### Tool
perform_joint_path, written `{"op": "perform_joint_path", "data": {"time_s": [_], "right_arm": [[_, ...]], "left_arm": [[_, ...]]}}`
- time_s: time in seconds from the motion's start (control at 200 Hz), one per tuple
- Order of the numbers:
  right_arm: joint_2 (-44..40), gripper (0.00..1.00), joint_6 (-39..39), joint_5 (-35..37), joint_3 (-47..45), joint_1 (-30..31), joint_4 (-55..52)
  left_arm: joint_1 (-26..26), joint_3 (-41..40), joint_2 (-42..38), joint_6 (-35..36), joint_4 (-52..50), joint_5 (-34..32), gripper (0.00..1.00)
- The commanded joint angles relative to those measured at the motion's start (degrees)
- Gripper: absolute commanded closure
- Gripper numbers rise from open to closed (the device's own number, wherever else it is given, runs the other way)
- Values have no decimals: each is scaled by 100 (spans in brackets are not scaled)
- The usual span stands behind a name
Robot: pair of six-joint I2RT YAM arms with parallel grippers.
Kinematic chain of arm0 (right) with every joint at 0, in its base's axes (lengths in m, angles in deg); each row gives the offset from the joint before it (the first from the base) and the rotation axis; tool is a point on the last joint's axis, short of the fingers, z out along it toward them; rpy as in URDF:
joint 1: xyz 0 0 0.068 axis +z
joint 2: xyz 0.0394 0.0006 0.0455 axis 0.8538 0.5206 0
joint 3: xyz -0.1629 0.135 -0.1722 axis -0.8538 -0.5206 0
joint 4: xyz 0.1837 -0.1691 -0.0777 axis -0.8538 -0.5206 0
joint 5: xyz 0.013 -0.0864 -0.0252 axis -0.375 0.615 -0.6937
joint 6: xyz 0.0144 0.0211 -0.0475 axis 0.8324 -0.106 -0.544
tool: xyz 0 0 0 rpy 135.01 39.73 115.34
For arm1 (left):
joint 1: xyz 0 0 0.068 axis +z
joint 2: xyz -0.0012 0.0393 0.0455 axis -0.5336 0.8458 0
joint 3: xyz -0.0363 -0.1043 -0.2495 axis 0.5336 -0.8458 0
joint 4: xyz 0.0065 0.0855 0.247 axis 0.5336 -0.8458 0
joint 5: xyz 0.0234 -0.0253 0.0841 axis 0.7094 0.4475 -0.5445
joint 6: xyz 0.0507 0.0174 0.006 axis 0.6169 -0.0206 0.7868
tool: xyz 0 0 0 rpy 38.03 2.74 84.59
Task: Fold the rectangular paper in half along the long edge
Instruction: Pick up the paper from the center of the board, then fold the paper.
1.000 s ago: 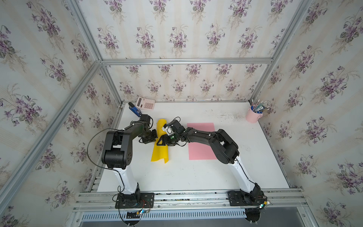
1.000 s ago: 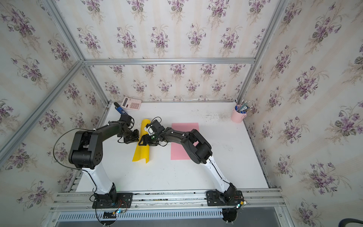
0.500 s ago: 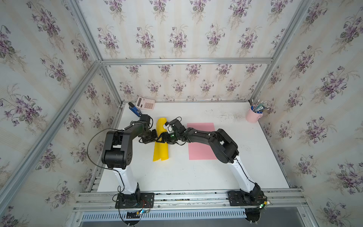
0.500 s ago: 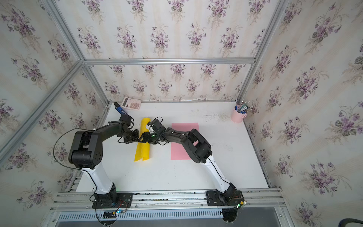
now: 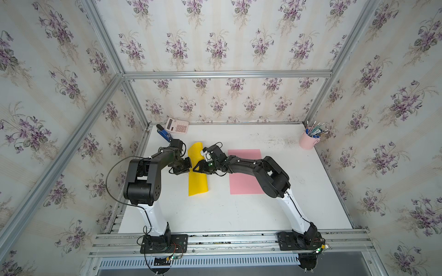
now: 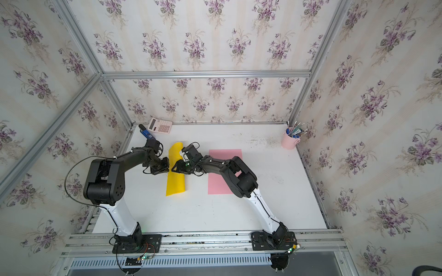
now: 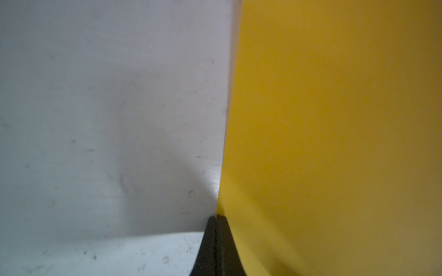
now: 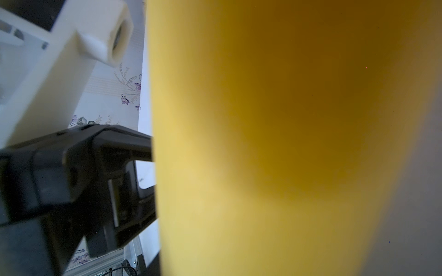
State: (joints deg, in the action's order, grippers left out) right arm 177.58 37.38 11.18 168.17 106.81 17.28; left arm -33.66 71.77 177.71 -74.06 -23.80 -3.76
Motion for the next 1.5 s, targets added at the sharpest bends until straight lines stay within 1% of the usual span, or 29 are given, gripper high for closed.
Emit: {"op": "perform_joint_path", "data": {"time_s": [0.0,0.12,0.305,0.54,0.669,0.849,0.934,1.054,1.069,1.084,1.169,1.289,1.384,1.494], "right_arm": [[53,56,72,106,-111,-3,-631],[20,60,145,-82,-191,-5,-380],[-58,63,338,-449,-363,-20,153],[-223,64,629,-916,-594,-84,870],[-367,64,777,-1107,-762,-192,1162],[-686,64,1131,-1423,-1103,-400,1798],[-878,64,1197,-1557,-1162,-465,1941],[-1193,65,1438,-1819,-1262,-518,2255],[-1244,65,1481,-1845,-1287,-527,2303],[-1305,65,1516,-1873,-1313,-529,2355],[-1664,65,1645,-1991,-1485,-576,2536],[-2268,65,1852,-2156,-1793,-682,2787],[-2825,65,1913,-2276,-1992,-772,2799],[-3506,65,1778,-2331,-2061,-854,2401]], "left_arm": [[16,-28,7,8,-64,-60,99],[27,-46,-2,2,-48,-52,97],[44,-87,-45,-13,-26,-53,92],[59,-206,-207,-62,47,-104,83],[70,-406,-514,-84,223,-131,80],[65,-683,-1242,-201,510,182,77],[70,-722,-1707,-270,497,158,77],[79,-796,-2487,-431,615,369,77],[79,-801,-2535,-448,645,523,77],[86,-813,-2761,-466,679,603,77],[104,-862,-3438,-618,833,879,76],[173,-863,-4187,-849,1015,1409,74],[274,-796,-4600,-1012,1049,1798,75],[448,-648,-4839,-1247,1015,2217,79]]}}
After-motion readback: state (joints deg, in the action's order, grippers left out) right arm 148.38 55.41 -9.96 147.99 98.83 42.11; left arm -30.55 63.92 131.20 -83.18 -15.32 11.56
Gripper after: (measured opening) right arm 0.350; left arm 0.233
